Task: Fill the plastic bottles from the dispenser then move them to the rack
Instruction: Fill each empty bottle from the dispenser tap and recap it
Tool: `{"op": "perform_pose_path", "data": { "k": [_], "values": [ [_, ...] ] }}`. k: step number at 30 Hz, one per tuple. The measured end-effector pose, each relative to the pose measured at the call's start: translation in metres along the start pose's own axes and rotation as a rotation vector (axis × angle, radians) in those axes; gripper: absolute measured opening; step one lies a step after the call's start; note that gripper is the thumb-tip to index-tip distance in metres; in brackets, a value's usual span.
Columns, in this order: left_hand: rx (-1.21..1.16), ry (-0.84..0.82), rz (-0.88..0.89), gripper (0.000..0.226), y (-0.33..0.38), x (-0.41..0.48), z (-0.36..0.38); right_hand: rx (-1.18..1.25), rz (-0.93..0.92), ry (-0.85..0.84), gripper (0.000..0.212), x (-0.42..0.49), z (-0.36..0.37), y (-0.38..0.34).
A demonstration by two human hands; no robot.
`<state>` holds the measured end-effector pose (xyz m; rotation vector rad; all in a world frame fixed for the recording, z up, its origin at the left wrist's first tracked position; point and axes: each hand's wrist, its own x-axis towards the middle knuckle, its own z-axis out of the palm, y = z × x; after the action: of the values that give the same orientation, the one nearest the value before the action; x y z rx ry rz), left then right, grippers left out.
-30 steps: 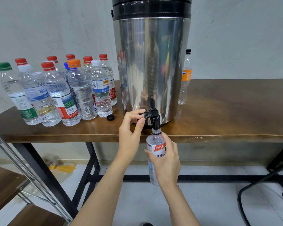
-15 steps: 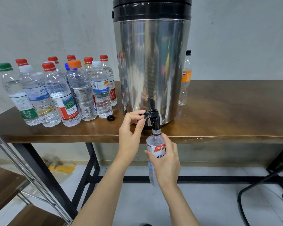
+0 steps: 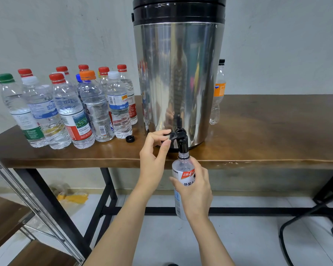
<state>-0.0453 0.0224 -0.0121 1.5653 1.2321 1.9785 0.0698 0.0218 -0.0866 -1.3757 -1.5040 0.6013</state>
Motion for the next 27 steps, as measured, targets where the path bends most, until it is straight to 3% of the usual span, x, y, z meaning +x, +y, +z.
{"op": "perform_pose_path", "data": {
  "k": [27],
  "values": [
    [-0.018, -0.005, -0.003, 0.017, -0.0012, -0.0003, -0.0005, 0.008, 0.005, 0.003, 0.081, -0.0005, -0.0010, -0.0023]
  ]
}}
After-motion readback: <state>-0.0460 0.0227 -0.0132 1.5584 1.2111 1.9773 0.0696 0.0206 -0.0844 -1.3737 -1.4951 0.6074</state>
